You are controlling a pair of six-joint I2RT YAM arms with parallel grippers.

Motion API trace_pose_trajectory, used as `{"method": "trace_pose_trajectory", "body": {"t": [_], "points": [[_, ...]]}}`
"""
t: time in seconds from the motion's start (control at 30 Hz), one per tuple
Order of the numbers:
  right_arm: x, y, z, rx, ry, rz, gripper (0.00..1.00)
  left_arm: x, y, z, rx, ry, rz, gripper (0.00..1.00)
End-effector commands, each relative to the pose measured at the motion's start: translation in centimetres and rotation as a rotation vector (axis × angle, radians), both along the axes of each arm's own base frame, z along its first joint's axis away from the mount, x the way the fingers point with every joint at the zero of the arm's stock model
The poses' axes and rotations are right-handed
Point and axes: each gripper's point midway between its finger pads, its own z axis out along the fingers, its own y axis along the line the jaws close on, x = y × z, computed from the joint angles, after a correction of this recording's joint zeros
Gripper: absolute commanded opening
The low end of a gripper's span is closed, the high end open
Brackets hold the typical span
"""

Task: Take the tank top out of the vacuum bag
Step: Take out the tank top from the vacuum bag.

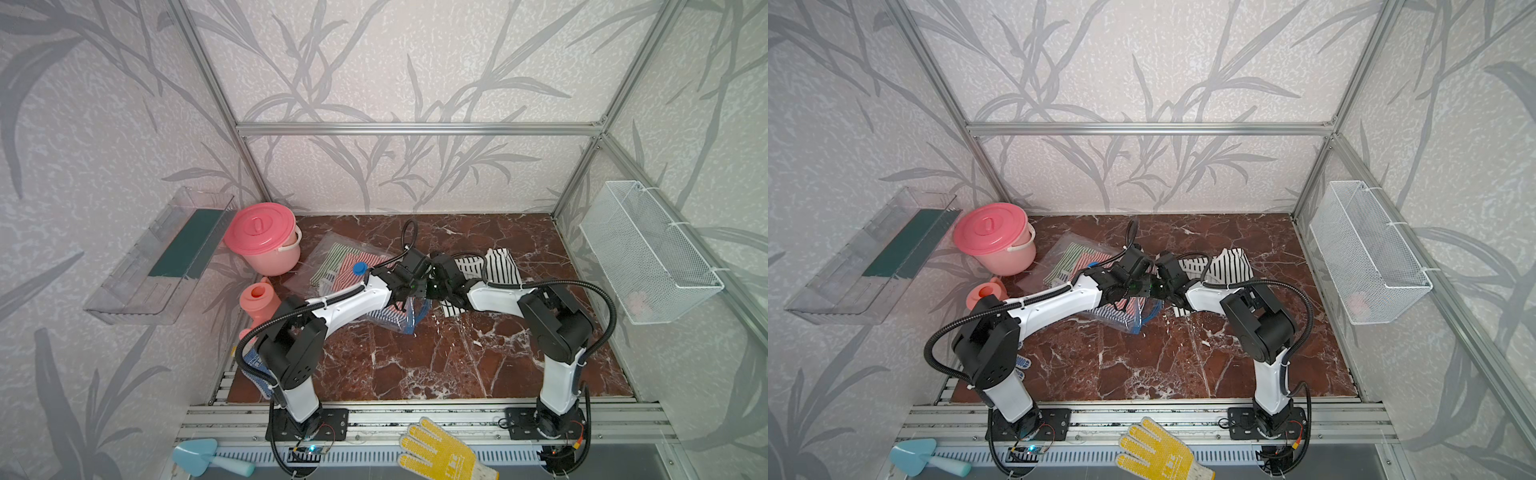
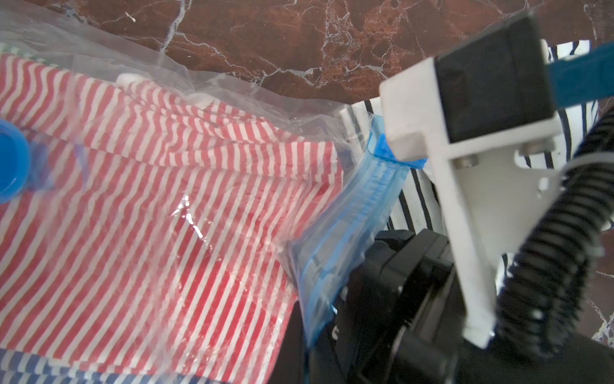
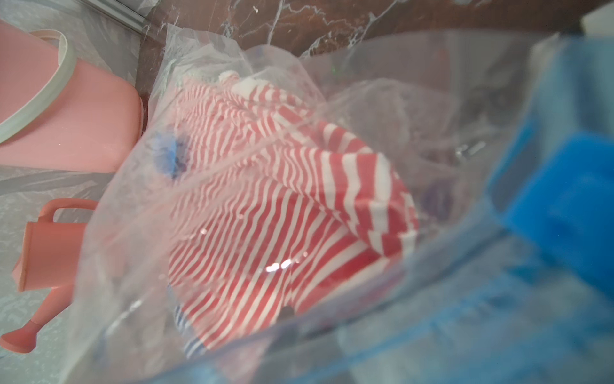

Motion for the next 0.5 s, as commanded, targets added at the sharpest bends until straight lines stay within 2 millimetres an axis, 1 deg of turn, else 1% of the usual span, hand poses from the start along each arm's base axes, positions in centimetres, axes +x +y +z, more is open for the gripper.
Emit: {"method": "trace_pose_trajectory", "body": {"t": [0.0, 0.07, 0.13, 0.27, 0.47], "points": [[0.2, 0.4, 0.9, 0.012, -0.008, 0.012, 0.15, 0.0, 0.0, 0.6, -0.006, -0.021, 0.011, 0.0], [0.2, 0.2, 0.5, -0.006, 0.0, 0.005, 0.15, 0.0, 0.0, 0.7, -0.007, -0.021, 0.011, 0.0], [0.3, 0.2, 0.3, -0.013, 0.004, 0.004, 0.18, 0.0, 0.0, 0.7, -0.007, -0.021, 0.011, 0.0], [0.3, 0.2, -0.1, -0.021, 0.014, 0.007, 0.21, 0.0, 0.0, 0.8, -0.009, -0.023, 0.01, 0.0], [0.3, 0.9, -0.4, -0.007, 0.029, 0.018, 0.22, 0.0, 0.1, 0.8, -0.008, -0.023, 0.011, 0.0]]}}
